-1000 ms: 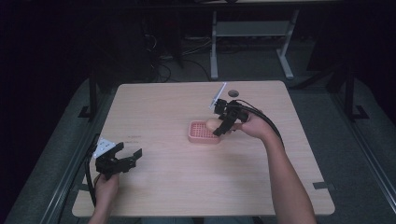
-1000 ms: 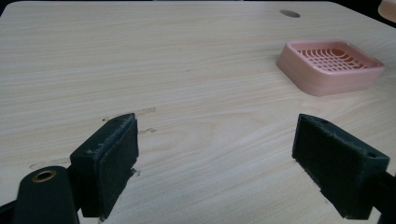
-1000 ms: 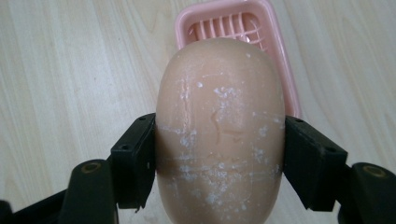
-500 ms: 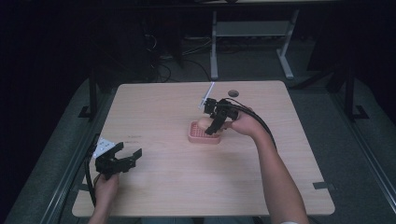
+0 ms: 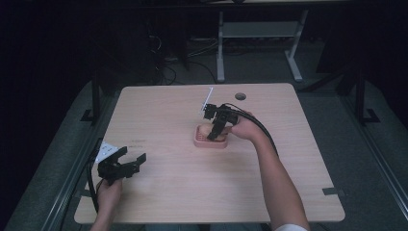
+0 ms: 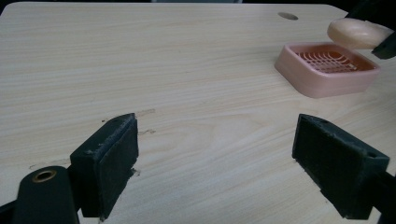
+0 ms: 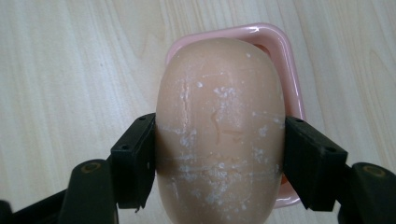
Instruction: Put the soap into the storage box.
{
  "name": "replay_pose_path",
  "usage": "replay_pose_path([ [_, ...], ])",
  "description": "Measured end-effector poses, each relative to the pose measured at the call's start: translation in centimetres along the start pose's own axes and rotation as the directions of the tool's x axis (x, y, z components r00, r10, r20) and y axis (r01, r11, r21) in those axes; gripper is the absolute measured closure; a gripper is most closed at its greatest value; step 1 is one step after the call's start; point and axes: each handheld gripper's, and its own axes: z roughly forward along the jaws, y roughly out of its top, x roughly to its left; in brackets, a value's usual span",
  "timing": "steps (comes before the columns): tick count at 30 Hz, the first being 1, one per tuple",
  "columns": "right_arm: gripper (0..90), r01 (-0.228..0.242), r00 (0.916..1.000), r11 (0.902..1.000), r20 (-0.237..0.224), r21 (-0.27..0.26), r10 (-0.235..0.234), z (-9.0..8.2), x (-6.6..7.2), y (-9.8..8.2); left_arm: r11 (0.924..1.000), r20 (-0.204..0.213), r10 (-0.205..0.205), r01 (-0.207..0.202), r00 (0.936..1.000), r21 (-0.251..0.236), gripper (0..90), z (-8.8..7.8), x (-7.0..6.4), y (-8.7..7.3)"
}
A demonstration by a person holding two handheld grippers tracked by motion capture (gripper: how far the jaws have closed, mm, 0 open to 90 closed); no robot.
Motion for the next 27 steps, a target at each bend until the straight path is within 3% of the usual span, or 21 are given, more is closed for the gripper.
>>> replay_pose_path([
  [27, 31.6, -0.005, 0.9999, 0.9989, 0.012, 0.047, 0.005, 2.2, -0.8, 0.6, 0.9996, 0.009, -0.027, 0.027, 0.9996, -0.006, 14.2, 0.0, 0.2, -0.1],
])
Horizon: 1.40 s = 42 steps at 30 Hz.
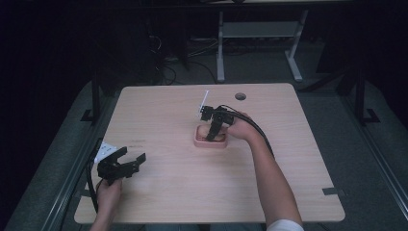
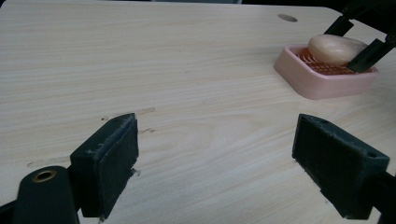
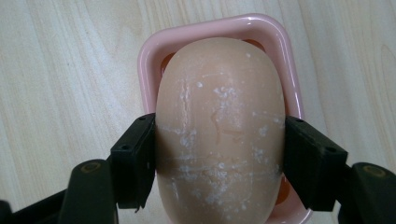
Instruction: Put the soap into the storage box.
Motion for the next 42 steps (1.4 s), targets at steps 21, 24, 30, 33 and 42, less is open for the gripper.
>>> replay_pose_path([
  [21, 31.5, -0.002, 1.0000, 1.0000, -0.001, 0.006, 0.002, 0.3, 0.0, 0.1, 0.9998, 0.003, -0.015, 0.015, 0.9999, -0.009, 14.2, -0.2, 0.3, 0.0],
  [24, 31.5, -0.001, 1.0000, 1.0000, -0.001, 0.005, 0.001, 0.3, 0.0, 0.1, 0.9999, 0.002, -0.013, 0.013, 0.9999, -0.008, 14.2, -0.2, 0.3, 0.0],
  [30, 31.3, 0.001, 1.0000, 1.0000, 0.001, 0.007, -0.001, 0.3, 0.1, 0.2, 0.9998, 0.002, -0.018, 0.018, 0.9998, -0.011, 14.2, -0.2, 0.4, 0.0],
  [33, 30.1, 0.002, 1.0000, 1.0000, 0.003, -0.002, -0.002, 0.2, 0.1, 0.2, 0.9996, 0.003, -0.024, 0.024, 0.9997, -0.013, 14.2, -0.2, 0.4, 0.0],
  [42, 28.6, 0.001, 1.0000, 0.9991, 0.009, -0.043, -0.001, -0.8, 0.3, 0.2, 0.9997, 0.003, -0.024, 0.024, 0.9997, -0.011, 14.2, -0.3, 0.4, 0.0],
])
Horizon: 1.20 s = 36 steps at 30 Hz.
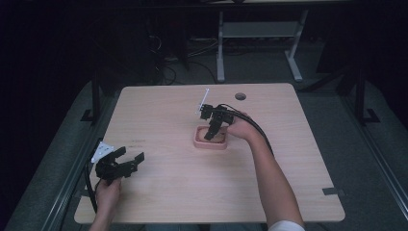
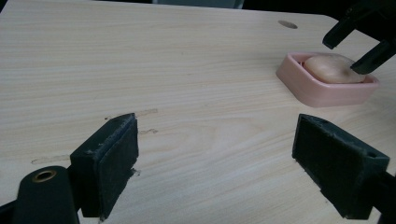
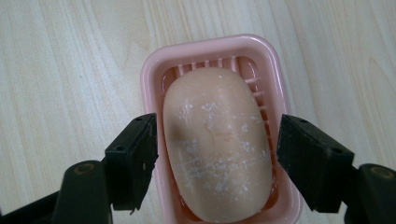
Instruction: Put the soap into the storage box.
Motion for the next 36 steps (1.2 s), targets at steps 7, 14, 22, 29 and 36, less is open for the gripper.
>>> replay_pose_path([
  [7, 27.7, -0.011, 0.9999, 0.9999, -0.001, 0.007, 0.011, -0.1, 0.0, -0.2, 1.0000, -0.001, -0.004, 0.004, 1.0000, -0.003, 14.2, 0.0, 0.0, 0.0],
  [14, 27.6, -0.011, 0.9999, 0.9999, 0.000, 0.003, 0.011, -0.3, 0.0, -0.3, 1.0000, -0.001, 0.000, 0.000, 1.0000, 0.000, 14.2, 0.0, 0.0, 0.0],
  [22, 27.6, -0.017, 0.9999, 0.9998, 0.001, 0.003, 0.017, -0.7, 0.0, -0.5, 1.0000, -0.001, -0.004, 0.004, 1.0000, -0.002, 14.2, 0.0, 0.0, 0.0],
  [29, 27.4, -0.029, 0.9996, 0.9996, 0.004, -0.002, 0.029, -1.2, 0.0, -0.7, 1.0000, 0.002, -0.001, 0.001, 1.0000, 0.001, 14.2, -0.1, 0.0, 0.0],
  [36, 27.1, -0.036, 0.9993, 0.9992, 0.004, -0.017, 0.036, -1.8, 0.2, -1.2, 1.0000, 0.001, -0.001, 0.001, 1.0000, -0.004, 14.2, -0.2, 0.1, 0.0],
])
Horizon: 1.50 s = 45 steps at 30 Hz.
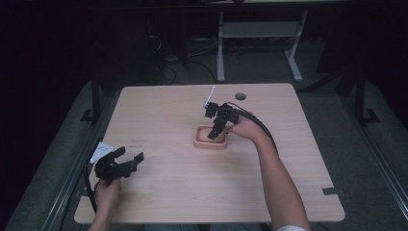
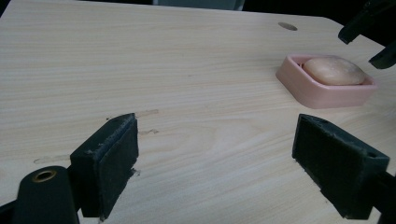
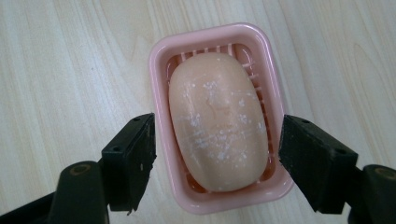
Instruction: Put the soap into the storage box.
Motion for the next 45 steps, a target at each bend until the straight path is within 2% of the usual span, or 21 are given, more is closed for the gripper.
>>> replay_pose_path([
  [33, 24.9, -0.064, 0.9979, 0.9977, 0.004, -0.022, 0.064, -1.9, 0.2, -4.8, 0.9999, -0.002, 0.004, -0.004, 1.0000, 0.010, 14.2, 0.2, -0.2, -0.1],
  [45, 24.5, -0.080, 0.9967, 0.9962, 0.012, -0.034, 0.080, -2.4, 0.7, -6.7, 0.9998, -0.004, 0.013, -0.012, 0.9999, 0.016, 14.2, 0.2, -0.3, -0.1],
])
